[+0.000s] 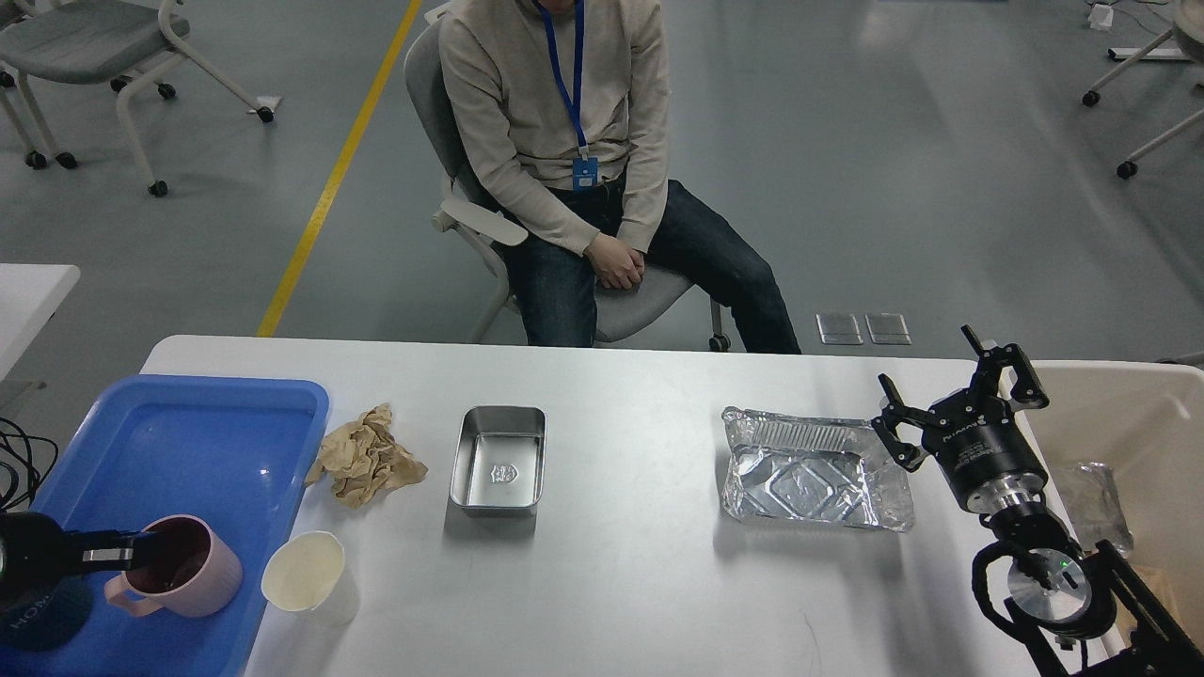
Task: Tidy desktop
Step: 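Open the left gripper and withdraw it from the mug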
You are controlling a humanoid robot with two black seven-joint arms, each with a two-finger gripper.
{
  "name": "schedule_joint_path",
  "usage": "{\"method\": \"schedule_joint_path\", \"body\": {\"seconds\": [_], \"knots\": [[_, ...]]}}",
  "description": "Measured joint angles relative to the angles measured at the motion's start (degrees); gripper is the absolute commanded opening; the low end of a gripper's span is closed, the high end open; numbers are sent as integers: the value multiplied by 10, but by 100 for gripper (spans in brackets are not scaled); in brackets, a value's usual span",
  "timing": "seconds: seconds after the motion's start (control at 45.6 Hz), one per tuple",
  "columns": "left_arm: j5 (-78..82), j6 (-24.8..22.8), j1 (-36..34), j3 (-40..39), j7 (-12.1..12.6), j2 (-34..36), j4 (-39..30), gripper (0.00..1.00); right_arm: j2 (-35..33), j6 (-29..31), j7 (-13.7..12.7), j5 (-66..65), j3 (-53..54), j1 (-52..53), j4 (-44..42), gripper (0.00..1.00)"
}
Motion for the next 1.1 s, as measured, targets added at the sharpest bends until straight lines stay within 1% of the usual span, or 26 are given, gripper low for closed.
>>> {"method": "schedule_joint_path", "body": {"seconds": [0.11,0.241,0.285,0.307,0.329,0.372,0.438,0.526,0.591,0.811,0.898,0.986,1.095], "knots": [[0,8,0,0,-14,24,-37,79,0,0,0,0,0,0,0,100],[0,37,1,8,-19,48,-70,79,0,0,0,0,0,1,0,100],[0,43,1,8,-21,55,-74,82,0,0,0,0,0,1,0,100],[0,45,1,8,-24,58,-75,87,0,0,0,0,0,1,0,100],[0,48,1,7,-35,65,-76,88,0,0,0,0,0,1,0,100],[0,51,1,5,-45,70,-77,90,0,0,0,0,0,1,0,100],[0,67,1,2,-69,79,-78,92,0,0,0,0,0,1,0,100],[-2,109,1,0,-96,93,-79,95,0,0,0,0,0,1,0,100],[-7,143,1,0,-104,100,-82,95,0,0,0,0,0,1,0,100],[-36,267,2,26,-110,143,-119,96,0,0,0,0,0,1,0,100],[-38,316,2,31,-111,150,-125,96,0,0,0,0,0,2,0,100],[-38,347,2,34,-115,155,-132,96,0,0,0,0,-1,2,0,100],[-42,363,2,43,-139,170,-153,96,0,-1,0,0,-1,1,0,100]]}}
